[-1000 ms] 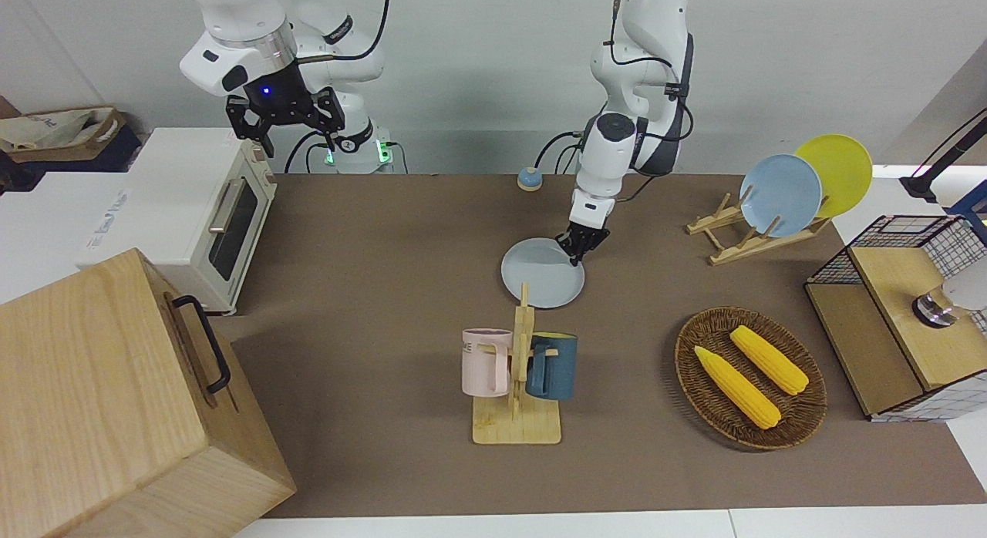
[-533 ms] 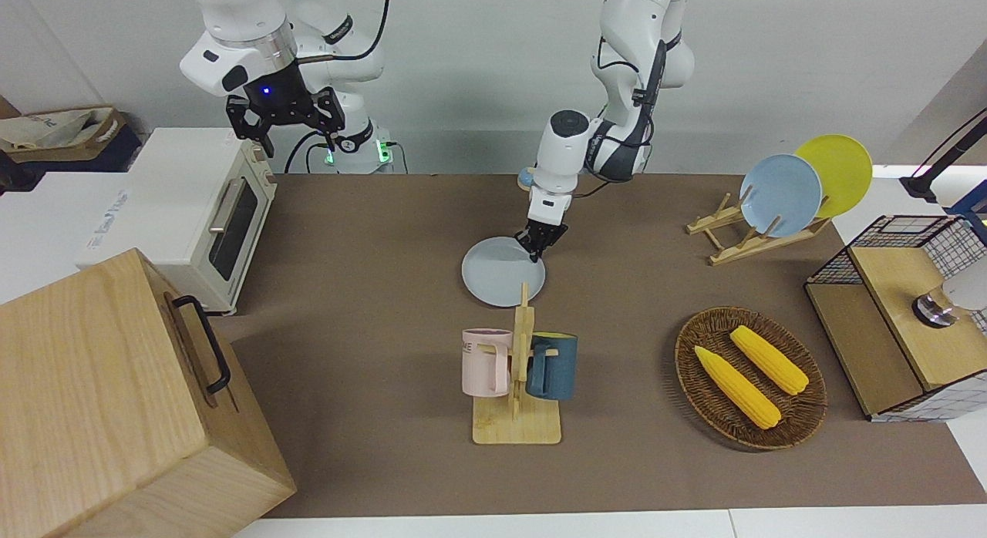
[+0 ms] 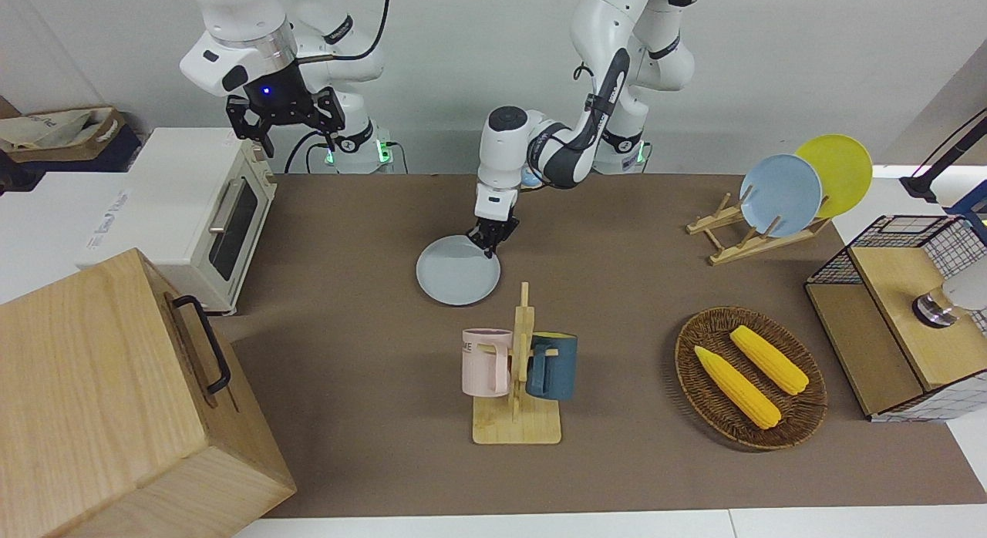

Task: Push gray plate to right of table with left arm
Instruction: 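Push the gray plate with the left gripper across the table, away from the basket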

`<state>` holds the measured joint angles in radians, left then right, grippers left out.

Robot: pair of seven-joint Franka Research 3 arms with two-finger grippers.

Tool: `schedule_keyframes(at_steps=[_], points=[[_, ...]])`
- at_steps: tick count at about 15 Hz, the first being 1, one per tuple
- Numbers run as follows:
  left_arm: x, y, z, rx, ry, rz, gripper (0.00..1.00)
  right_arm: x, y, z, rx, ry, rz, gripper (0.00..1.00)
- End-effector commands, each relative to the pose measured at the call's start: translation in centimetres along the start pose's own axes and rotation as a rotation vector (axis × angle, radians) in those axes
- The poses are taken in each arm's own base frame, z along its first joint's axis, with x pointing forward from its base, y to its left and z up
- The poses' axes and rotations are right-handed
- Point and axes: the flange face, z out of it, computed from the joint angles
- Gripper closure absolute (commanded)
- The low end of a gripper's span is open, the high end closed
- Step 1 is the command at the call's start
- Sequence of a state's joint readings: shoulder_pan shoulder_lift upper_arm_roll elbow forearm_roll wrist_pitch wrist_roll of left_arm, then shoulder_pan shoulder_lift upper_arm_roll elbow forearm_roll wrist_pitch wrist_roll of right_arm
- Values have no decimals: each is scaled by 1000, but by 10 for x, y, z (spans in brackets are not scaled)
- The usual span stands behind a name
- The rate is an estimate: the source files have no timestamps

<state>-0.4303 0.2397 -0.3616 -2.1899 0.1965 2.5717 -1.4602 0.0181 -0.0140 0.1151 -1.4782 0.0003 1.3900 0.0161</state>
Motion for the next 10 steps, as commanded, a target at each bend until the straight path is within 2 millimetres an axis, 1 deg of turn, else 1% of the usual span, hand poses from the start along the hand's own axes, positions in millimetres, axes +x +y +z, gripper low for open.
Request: schedule_keyframes(at_steps=[1, 2, 3, 4, 5, 7, 10], points=[[-4, 7, 16, 40, -1, 9, 1000, -3, 1, -4, 5, -4, 15, 17], [-2, 6, 16, 46, 0, 10, 943, -3, 1, -4, 5, -4, 15, 17], [2, 4, 15, 55, 5, 18, 627, -3, 1, -4, 5, -4, 16, 17], [7, 2, 12, 61, 19, 66, 241, -3, 1, -4, 5, -4, 15, 17], [13, 1, 11, 67, 26, 109, 17, -3, 1, -4, 5, -4, 15, 17], [21, -2, 8, 85, 28, 122, 2, -3, 1, -4, 4, -4, 15, 17], [24, -2, 0, 93, 36, 129, 2, -3, 1, -4, 5, -4, 16, 17]])
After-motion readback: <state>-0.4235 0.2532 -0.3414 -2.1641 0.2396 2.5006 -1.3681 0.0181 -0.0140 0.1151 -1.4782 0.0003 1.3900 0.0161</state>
